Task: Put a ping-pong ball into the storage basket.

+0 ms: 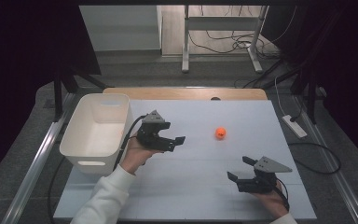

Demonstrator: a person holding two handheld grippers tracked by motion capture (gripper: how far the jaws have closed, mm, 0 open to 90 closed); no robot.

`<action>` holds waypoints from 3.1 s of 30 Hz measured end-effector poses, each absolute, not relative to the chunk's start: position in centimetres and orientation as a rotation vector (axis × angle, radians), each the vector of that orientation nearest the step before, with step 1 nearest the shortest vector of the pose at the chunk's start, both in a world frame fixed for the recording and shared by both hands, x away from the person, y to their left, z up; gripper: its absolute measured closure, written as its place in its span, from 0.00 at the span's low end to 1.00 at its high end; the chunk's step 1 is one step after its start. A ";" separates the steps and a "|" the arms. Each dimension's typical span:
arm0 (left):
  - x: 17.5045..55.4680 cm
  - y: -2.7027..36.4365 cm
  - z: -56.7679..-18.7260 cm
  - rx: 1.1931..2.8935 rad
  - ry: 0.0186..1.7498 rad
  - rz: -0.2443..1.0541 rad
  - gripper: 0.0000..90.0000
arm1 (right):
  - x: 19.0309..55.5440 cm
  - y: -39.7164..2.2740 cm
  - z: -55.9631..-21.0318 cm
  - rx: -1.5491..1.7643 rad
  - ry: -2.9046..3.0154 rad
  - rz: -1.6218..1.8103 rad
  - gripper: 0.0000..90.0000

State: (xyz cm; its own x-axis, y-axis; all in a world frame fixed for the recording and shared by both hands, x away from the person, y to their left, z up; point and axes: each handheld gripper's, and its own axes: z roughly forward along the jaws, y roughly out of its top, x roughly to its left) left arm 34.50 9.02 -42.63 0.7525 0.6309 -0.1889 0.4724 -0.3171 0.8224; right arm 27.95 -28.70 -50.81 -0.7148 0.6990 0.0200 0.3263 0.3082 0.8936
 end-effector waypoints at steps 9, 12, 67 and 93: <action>35.5 8.3 -43.6 1.978 0.858 0.189 0.18 | 27.7 -28.7 -50.7 0.907 2.208 1.369 0.14; 35.9 8.1 -43.9 1.983 0.865 0.184 0.18 | 27.7 -28.7 -50.7 0.907 2.207 1.373 0.14; 41.7 4.3 -48.7 2.084 0.944 0.125 0.18 | 27.8 -29.0 -50.8 0.919 2.200 1.358 0.14; 42.7 1.6 -49.1 2.112 0.906 0.112 0.18 | 27.9 -29.0 -50.9 0.923 2.203 1.358 0.14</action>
State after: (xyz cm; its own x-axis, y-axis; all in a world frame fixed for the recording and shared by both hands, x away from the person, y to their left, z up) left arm 42.75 1.64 -49.12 0.7377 0.6386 -0.2191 0.5662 -0.4085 0.7159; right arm 27.89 -29.04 -50.91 -0.7065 0.7076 0.0120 0.3286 0.3129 0.8912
